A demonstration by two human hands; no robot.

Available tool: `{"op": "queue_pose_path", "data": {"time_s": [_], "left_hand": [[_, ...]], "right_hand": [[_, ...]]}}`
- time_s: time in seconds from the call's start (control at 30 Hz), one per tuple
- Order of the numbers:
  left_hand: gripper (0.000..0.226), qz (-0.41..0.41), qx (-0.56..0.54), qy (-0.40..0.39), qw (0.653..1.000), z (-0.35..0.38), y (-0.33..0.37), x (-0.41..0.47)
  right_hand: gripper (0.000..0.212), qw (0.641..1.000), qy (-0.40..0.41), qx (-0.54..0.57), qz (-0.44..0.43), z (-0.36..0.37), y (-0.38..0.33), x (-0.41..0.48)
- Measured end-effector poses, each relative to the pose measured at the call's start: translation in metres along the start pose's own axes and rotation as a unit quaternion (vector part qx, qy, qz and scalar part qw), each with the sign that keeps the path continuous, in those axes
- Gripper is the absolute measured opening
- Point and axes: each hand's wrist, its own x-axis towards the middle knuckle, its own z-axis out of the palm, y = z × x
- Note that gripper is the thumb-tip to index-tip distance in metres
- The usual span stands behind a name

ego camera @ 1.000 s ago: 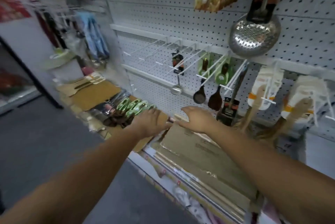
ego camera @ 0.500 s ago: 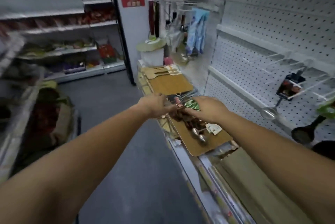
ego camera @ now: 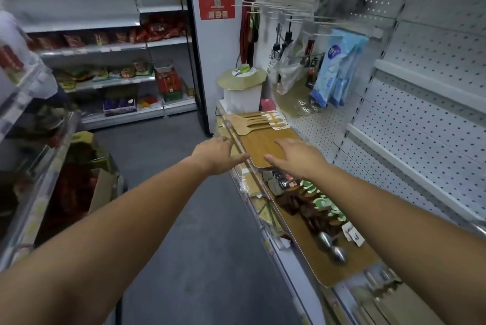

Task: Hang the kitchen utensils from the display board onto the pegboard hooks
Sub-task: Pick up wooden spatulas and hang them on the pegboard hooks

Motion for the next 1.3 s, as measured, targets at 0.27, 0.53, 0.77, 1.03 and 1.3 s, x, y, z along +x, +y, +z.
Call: {"op": "queue_pose_path", "data": {"time_s": [0.27, 0.53, 0.77, 1.03, 1.3], "left_hand": [[0.092, 0.021, 0.019, -0.022, 0.999, 0.003, -0.024, 0.130], [0.093, 0.004, 0.029, -0.021, 0.999, -0.026, -0.042, 0.270], [0.090, 0.011, 0.028, -0.045, 0.999, -0.016, -0.077, 0.364], [0.092, 0.057, 0.012, -0.055, 0.997, 0.010, -0.140, 0.487], [0.086, 0.141, 0.046, -0.109, 0.983, 0.060, -0.211, 0.602]], "right_hand": [[0.079, 1.000, -0.010, -0.008, 0.010, 0.021, 0.029, 0.127], [0.074, 1.000, -0.007, 0.021, 0.007, 0.012, 0.070, 0.269], [0.072, 0.999, -0.031, 0.022, 0.024, 0.026, 0.082, 0.362], [0.074, 0.995, -0.035, 0.040, 0.087, 0.061, 0.072, 0.472], [0.075, 0.968, -0.077, 0.093, 0.218, 0.130, 0.048, 0.567]]}}
